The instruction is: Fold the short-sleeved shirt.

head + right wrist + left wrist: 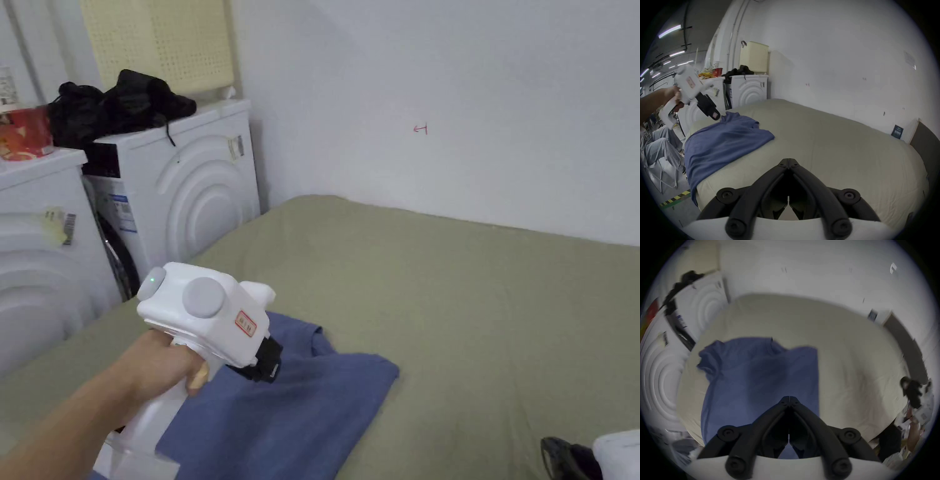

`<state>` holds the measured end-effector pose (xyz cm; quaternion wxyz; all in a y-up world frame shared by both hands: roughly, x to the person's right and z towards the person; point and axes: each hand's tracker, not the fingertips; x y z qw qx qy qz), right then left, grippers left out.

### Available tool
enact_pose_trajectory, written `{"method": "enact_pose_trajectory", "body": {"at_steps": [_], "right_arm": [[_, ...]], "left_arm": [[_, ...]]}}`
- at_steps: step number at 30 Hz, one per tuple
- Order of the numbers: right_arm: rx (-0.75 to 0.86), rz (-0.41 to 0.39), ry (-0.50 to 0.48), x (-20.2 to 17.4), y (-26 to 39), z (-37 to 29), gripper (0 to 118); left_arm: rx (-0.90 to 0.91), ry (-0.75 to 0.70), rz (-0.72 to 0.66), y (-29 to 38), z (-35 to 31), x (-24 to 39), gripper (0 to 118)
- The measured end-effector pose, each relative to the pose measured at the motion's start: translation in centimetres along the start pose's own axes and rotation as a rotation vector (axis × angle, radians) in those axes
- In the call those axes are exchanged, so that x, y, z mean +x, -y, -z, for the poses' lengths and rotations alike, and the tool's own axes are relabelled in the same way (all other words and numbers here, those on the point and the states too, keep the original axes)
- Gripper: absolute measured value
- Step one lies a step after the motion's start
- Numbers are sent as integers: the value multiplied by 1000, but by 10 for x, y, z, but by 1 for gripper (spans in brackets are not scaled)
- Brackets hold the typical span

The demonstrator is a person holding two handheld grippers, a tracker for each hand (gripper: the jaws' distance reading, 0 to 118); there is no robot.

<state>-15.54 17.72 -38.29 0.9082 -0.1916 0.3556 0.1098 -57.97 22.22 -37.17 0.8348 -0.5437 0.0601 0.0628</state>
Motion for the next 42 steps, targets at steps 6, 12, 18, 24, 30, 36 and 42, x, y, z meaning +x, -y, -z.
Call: {"method": "enact_pose_trajectory", "body": {"at_steps": [6, 12, 18, 24, 30, 36, 42], "right_arm": [[-82, 18, 27, 12, 16, 34, 0], [-75, 39, 3, 5, 17, 53, 0], [-66, 31, -22, -10, 15, 53, 0], [-75, 17, -37, -17, 17, 51, 0], [-82, 31, -33, -10, 21, 39, 0], [-106, 96, 82, 37, 31, 0, 0], [-125, 168, 231, 97, 45, -48, 0]], "left_arm": [[-84, 42, -25, -19, 86, -4, 55], [-161, 114, -104, -13, 127, -27, 106], [-145, 25, -32, -4, 126, -30, 17], [-85, 44, -30, -10, 98, -37, 2], [31, 33, -26, -2, 34, 10, 1], [113, 108, -8, -23, -12, 62, 1], [201, 200, 97, -68, -32, 158, 1]]}}
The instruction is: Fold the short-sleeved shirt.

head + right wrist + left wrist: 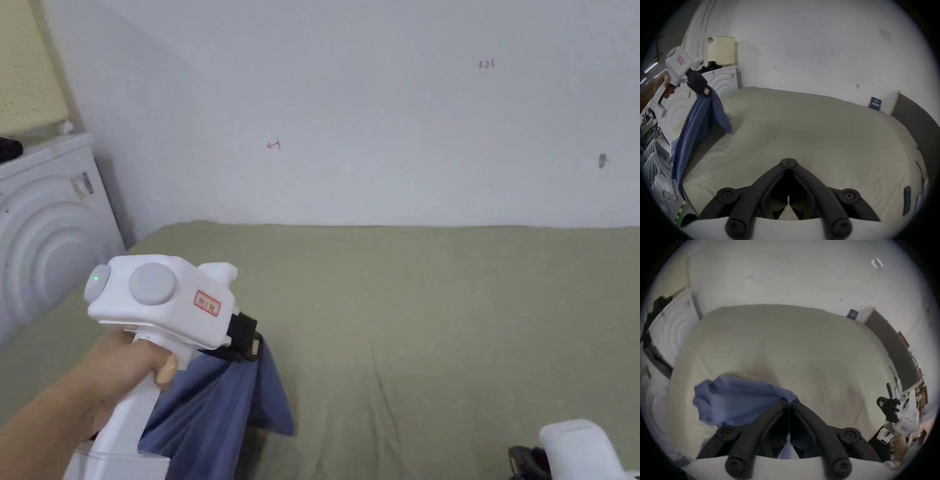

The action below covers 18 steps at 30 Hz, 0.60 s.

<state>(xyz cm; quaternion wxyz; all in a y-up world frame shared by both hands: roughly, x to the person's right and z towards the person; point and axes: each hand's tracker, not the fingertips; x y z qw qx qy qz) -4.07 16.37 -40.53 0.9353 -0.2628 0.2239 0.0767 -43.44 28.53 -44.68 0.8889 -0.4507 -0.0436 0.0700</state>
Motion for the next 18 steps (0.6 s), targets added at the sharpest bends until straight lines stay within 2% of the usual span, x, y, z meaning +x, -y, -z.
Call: {"method": "enact_pose_trajectory", "body": {"at_steps": [2, 4, 9, 13, 18], "right_arm": [[2, 23, 52, 26, 3, -12, 0], [4, 44, 107, 55, 8, -27, 0], [2, 121, 247, 127, 24, -71, 0], [-8, 163, 357, 177, 39, -107, 0], [-39, 237, 476, 224, 57, -138, 0]], "left_arm": [[-3, 88, 25, -16, 9, 43, 1], [3, 142, 118, -29, 23, 89, 1], [-16, 278, 240, -45, 56, 210, 1], [-31, 436, 362, -39, 68, 302, 1], [-144, 625, 443, -3, 89, 376, 1]]}}
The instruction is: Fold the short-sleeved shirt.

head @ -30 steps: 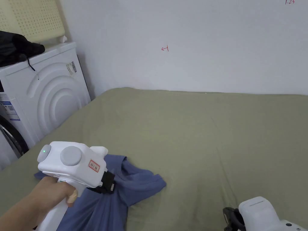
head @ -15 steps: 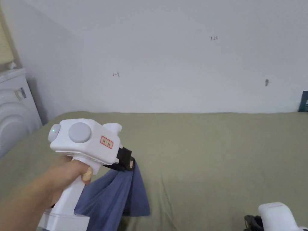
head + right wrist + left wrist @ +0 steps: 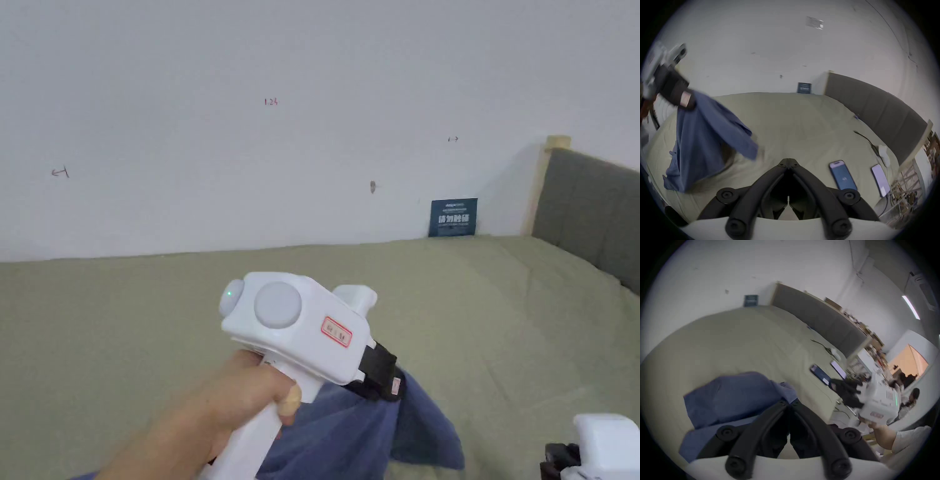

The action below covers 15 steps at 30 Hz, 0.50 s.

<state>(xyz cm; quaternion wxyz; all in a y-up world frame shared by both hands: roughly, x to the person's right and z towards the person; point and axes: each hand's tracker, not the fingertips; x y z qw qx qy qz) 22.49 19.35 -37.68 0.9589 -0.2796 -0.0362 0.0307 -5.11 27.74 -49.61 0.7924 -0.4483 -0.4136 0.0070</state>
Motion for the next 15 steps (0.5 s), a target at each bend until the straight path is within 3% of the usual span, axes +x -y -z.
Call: {"method": "enact_pose_trajectory", "body": {"at_steps": [7, 10, 13, 14, 15], "right_arm": [[-19, 40, 62, 30, 10, 1, 0], [-23, 47, 64, 30, 10, 1, 0], [-14, 39, 53, 26, 6, 0, 0], [-11, 31, 48, 24, 3, -1, 0], [-10, 24, 43, 22, 0, -2, 0]], "left_arm": [[-125, 116, -97, 63, 80, 16, 1], [-126, 77, -97, 78, 92, 10, 5], [-64, -17, -152, 81, 64, -4, 89], [-28, -7, -183, 82, 46, -10, 100], [29, -6, -212, 84, 18, -18, 99]]}}
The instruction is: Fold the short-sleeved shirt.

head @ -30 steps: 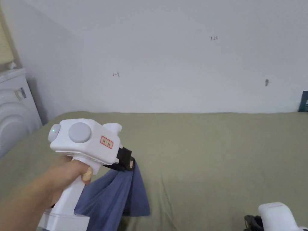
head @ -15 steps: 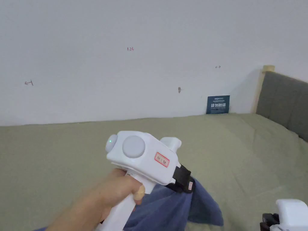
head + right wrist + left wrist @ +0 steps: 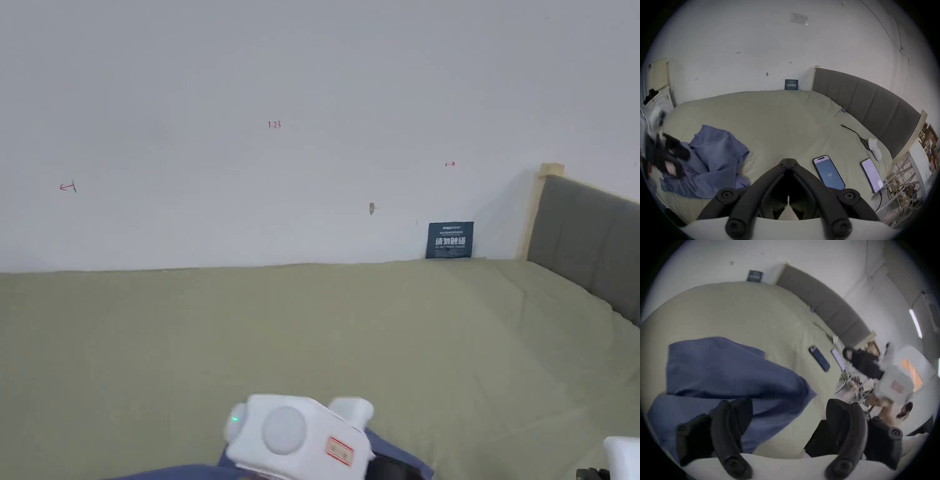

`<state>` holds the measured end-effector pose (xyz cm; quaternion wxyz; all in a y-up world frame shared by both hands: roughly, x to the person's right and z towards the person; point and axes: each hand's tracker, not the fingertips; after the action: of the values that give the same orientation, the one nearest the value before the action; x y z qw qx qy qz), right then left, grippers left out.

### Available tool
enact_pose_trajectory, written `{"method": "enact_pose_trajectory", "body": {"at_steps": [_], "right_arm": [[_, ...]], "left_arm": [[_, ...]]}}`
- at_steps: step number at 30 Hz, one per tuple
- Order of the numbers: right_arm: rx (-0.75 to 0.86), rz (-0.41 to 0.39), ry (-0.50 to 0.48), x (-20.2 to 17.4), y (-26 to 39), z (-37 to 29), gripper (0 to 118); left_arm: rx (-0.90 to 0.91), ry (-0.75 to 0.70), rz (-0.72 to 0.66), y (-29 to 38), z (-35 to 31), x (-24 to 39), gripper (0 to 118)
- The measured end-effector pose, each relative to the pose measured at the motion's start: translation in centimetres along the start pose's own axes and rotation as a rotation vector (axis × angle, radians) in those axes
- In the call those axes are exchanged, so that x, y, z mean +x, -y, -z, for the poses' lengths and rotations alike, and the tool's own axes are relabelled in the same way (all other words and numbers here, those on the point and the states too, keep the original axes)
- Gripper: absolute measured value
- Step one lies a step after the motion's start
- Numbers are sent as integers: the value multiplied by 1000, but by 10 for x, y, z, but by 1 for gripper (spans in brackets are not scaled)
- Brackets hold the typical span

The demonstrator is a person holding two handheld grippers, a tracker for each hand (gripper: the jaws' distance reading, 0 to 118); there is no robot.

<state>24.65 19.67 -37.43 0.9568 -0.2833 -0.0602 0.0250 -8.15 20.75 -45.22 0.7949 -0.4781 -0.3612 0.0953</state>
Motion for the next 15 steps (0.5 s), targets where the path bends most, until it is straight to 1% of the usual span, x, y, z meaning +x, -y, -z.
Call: {"method": "enact_pose_trajectory", "body": {"at_steps": [2, 4, 6, 7, 8, 9, 10, 11, 13, 15], "right_arm": [[11, -4, -19, -5, -6, -2, 0], [20, -17, -37, -11, -12, -3, 0], [29, -26, -58, -18, -17, -5, 0], [29, -24, -76, -21, -19, -5, 0], [31, -25, -93, -25, -20, -5, 0], [31, -28, -103, -29, -20, -6, 0], [27, -31, -115, -33, -19, -6, 0], [24, -33, -126, -37, -17, -5, 0], [14, -53, -152, -45, -10, -4, 0], [-2, -62, -164, -51, -3, -1, 0]], "left_arm": [[92, -46, -40, 5, -49, -16, 99], [200, -187, -75, 24, -101, -37, 98], [279, -342, -110, 48, -142, -52, 93], [306, -409, -132, 61, -158, -60, 86], [337, -479, -172, 78, -173, -68, 68], [351, -539, -201, 96, -182, -74, 47], [362, -588, -224, 114, -192, -80, 21], [374, -621, -253, 130, -197, -85, 4], [379, -662, -327, 167, -203, -93, 0], [371, -629, -388, 192, -205, -101, 0]]}}
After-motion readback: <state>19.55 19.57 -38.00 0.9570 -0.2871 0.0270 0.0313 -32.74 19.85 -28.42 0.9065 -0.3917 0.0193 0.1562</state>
